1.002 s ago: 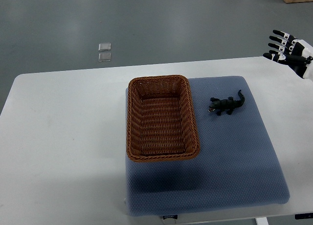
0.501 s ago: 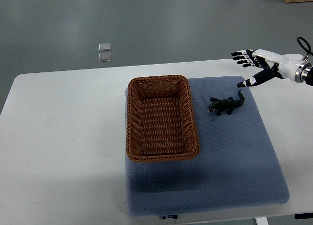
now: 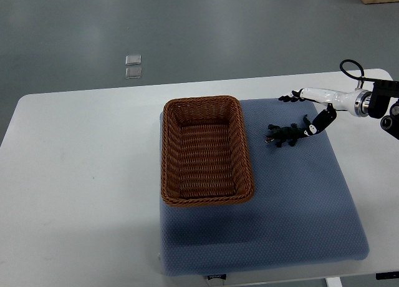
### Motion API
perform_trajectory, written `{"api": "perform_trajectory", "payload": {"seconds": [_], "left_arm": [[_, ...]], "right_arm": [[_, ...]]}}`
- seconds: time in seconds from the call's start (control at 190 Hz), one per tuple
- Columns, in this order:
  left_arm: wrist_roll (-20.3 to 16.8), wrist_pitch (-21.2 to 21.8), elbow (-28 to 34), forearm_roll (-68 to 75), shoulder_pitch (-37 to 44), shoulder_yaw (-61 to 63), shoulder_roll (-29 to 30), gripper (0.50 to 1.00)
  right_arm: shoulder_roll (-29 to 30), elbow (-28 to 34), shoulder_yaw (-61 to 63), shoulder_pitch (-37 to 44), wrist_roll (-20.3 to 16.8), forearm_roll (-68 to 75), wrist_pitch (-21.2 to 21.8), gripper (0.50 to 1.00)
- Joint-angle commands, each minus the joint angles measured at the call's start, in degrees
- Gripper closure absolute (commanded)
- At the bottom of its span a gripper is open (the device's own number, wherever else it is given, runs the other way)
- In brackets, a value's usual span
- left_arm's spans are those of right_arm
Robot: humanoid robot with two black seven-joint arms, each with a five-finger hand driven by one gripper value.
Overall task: Place crocodile in brown basket with right hand
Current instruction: 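Move the right hand over the green toy crocodile, then lower the right hand and close its fingers around the crocodile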
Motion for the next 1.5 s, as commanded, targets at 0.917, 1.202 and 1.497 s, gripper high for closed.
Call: {"api": "perform_trajectory", "payload": {"seconds": [0.917,1.202,1.497], "left_arm": [[0.0,0.0,0.0,0.0,0.0,0.0,0.0,0.5],[0.0,-0.1,0.0,0.0,0.0,0.0,0.0,0.5],[0.0,0.0,0.0,0.0,0.0,0.0,0.0,0.5]], "right_arm": [[1.2,0.1,-12.5,0.7,-0.1,-1.8,-14.4,0.671],[1.9,-0.2,-15.1,0.6,-0.1,-2.0,-17.5,0.681],[2.0,-0.5,-16.0,0.6,-0.2,-2.3,-18.2,0.715]]}}
